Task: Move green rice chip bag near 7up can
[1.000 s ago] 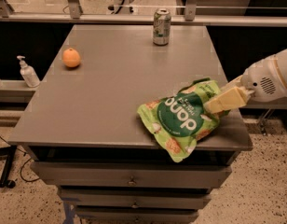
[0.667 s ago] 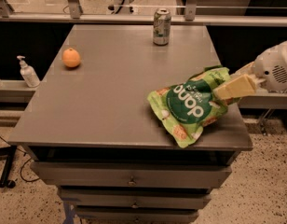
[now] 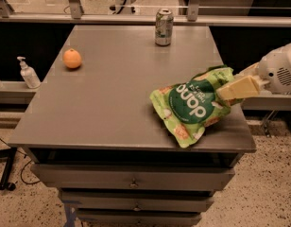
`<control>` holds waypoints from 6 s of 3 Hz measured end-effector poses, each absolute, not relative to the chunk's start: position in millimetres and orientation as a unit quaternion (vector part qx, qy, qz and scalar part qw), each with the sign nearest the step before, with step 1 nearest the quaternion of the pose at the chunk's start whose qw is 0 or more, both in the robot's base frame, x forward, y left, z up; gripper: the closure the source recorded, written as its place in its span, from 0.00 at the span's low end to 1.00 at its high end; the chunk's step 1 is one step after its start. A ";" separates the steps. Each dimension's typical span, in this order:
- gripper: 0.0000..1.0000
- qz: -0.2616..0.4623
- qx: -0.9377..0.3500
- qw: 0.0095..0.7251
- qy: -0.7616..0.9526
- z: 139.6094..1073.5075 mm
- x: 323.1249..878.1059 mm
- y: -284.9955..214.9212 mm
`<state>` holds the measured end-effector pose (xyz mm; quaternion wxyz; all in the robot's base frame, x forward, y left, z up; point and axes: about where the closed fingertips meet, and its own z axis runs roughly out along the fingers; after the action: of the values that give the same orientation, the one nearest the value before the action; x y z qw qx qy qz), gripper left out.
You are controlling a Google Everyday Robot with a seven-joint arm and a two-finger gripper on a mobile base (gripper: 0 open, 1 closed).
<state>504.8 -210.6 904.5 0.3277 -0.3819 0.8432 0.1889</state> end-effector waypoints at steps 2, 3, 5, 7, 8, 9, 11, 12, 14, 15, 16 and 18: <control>1.00 0.145 -0.342 0.420 0.828 930.3 578.3 -241.2; 1.00 0.136 -0.355 0.420 0.824 922.7 636.8 -251.6; 1.00 0.162 -0.407 0.352 0.827 869.1 700.7 -243.3; 1.00 0.155 -0.408 0.380 0.816 896.7 716.1 -242.9; 1.00 0.156 -0.380 0.452 0.792 954.3 730.5 -248.6; 1.00 0.164 -0.351 0.489 0.782 975.4 735.8 -254.3; 1.00 0.187 -0.346 0.476 0.786 959.7 743.0 -240.6; 1.00 0.193 -0.365 0.448 0.793 938.7 748.8 -224.5; 1.00 0.204 -0.392 0.411 0.797 907.0 761.5 -200.9; 1.00 0.202 -0.395 0.401 0.801 893.2 769.8 -199.4; 0.83 0.201 -0.395 0.393 0.806 884.6 776.1 -199.3; 0.36 0.204 -0.393 0.388 0.809 878.4 782.3 -198.6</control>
Offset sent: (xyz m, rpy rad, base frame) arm 0.1445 -0.0604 0.0623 0.0320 -0.3283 -0.1837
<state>782.3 -198.6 878.4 0.3875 -0.3930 0.8086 0.2036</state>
